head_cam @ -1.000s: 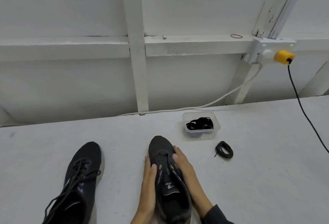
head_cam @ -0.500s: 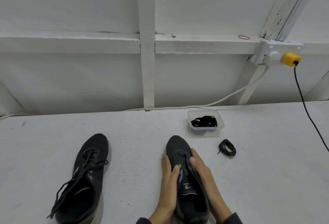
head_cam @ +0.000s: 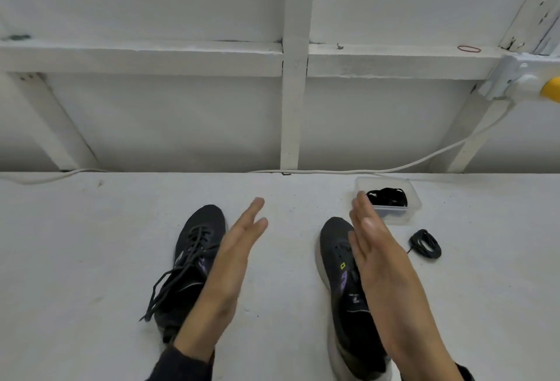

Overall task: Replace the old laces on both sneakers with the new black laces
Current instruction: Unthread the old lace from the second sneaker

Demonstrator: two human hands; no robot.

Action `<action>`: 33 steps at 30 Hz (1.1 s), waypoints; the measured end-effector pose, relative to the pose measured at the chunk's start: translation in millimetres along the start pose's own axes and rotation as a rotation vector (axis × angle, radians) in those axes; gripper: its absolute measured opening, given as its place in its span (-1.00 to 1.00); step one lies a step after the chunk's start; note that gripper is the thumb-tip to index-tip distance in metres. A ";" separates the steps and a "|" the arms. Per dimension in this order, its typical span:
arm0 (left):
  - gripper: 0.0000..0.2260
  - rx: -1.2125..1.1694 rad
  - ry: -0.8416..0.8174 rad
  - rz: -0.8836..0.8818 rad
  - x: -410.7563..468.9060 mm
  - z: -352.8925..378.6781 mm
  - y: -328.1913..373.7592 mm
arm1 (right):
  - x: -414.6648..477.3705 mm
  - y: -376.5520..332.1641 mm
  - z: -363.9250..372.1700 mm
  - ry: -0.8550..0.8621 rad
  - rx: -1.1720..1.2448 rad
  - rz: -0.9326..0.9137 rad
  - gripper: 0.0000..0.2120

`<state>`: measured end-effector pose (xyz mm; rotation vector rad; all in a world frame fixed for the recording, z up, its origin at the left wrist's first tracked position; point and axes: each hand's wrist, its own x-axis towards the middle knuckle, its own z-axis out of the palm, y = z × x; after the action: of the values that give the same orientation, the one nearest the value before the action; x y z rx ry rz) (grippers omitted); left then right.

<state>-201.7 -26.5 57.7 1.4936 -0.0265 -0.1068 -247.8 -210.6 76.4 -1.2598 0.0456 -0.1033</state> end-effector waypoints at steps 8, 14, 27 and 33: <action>-0.71 0.180 0.231 0.056 14.0 -139.4 -22.0 | 24.6 90.9 98.0 -0.083 0.057 0.194 -0.49; -0.67 -0.034 0.062 -0.270 19.7 -138.8 -69.1 | 43.4 164.8 136.5 -0.115 0.020 0.316 -0.48; -0.60 0.001 0.150 -0.248 15.1 -133.5 -84.7 | 41.3 196.3 146.8 -0.144 -0.107 0.297 -0.27; -0.60 -0.040 0.157 -0.250 9.3 -132.2 -87.4 | 37.4 204.2 141.6 -0.142 -0.147 0.291 -0.44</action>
<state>-186.2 97.7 -40.1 1.4560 0.2881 -0.1894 -186.8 -18.6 -73.8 -1.3912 0.1146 0.2450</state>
